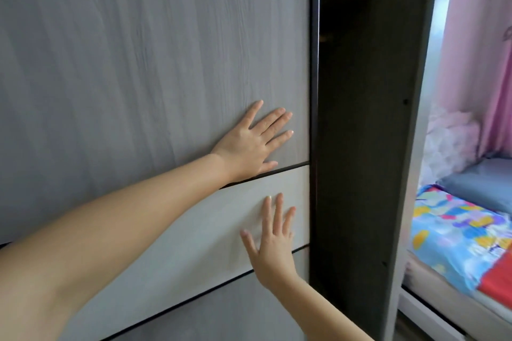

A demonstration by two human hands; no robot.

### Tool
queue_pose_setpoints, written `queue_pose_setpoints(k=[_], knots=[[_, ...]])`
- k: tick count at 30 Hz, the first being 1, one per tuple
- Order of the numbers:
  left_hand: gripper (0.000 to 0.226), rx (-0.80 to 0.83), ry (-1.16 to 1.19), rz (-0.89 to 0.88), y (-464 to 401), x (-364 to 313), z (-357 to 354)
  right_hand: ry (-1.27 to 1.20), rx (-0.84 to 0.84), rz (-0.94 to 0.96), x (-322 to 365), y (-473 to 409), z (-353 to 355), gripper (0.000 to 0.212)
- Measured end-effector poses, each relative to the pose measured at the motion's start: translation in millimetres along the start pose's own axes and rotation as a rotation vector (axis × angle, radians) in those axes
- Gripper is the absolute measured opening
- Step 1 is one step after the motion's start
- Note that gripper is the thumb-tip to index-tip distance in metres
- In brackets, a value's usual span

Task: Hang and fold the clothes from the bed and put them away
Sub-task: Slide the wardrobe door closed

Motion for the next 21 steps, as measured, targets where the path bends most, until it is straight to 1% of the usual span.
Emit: queue_pose_setpoints(k=[2, 5, 7, 11, 14, 21], knots=[[0.068, 0.012, 0.055, -0.004, -26.9, -13.5, -2.9, -0.118, -0.042, -0.122, -13.3, -10.8, 8.5, 0.081], [0.064, 0.083, 0.133, -0.075, -57.3, -33.8, -7.4, -0.156, -0.061, -0.212, -36.9, -24.9, 19.8, 0.079], [0.062, 0.098, 0.125, -0.110, -71.6, -43.3, -9.9, -0.163, -0.077, -0.230, -59.1, -33.7, 27.2, 0.076], [0.064, 0.025, 0.072, 0.021, -75.8, -35.8, -11.4, -0.160, -0.096, -0.239, -98.5, -51.4, 43.7, 0.075], [0.064, 0.019, 0.044, -0.001, -87.7, -47.0, -15.1, -0.160, -0.106, -0.246, -121.7, -62.4, 52.9, 0.075], [0.063, -0.006, 0.082, -0.014, -145.2, -74.4, -20.8, -0.149, -0.131, -0.262, -175.8, -82.7, 75.2, 0.075]])
Point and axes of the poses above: each hand's wrist, its own y-axis away from the middle knuckle, its own z-axis out of the back of the hand, x = y × z, the point moved 9 cm from there along -y, towards the middle knuckle, and after that the axes turned 11 degrees about y, right-handed, at the moved point
